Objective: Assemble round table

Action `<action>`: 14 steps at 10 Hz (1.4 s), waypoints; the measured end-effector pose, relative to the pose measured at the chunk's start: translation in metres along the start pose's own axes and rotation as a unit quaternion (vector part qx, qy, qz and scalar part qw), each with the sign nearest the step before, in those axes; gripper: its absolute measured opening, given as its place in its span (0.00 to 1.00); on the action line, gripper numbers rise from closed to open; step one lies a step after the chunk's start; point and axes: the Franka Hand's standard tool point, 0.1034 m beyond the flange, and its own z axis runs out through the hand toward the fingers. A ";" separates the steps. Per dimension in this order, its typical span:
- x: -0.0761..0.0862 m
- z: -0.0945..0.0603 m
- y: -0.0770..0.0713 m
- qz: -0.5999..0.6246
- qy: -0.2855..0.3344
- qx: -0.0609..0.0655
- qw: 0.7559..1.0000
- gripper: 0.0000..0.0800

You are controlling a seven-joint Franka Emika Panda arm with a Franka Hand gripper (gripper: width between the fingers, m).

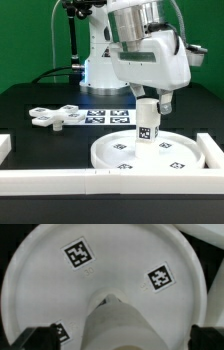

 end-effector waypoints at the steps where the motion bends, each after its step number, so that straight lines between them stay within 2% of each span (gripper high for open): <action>1: 0.000 0.000 0.000 -0.030 0.000 0.000 1.000 0.81; 4: 0.000 0.001 0.001 -0.147 0.000 -0.001 0.989 0.81; 5: 0.001 0.001 0.001 -0.222 0.008 -0.013 0.975 0.81; 7: 0.004 0.000 0.002 -0.329 0.018 -0.028 0.944 0.81; 9: -0.001 -0.003 -0.004 -0.460 0.033 -0.052 0.886 0.81; 12: 0.000 -0.003 -0.005 -0.550 0.028 -0.056 0.833 0.81; 13: 0.000 -0.003 -0.005 -0.566 0.027 -0.056 0.822 0.81; 14: 0.000 -0.002 -0.005 -0.612 0.028 -0.059 0.788 0.81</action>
Offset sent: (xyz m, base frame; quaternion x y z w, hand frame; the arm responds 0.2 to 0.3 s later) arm 0.0000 0.0000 0.0000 0.0000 0.0000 -0.1938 0.9810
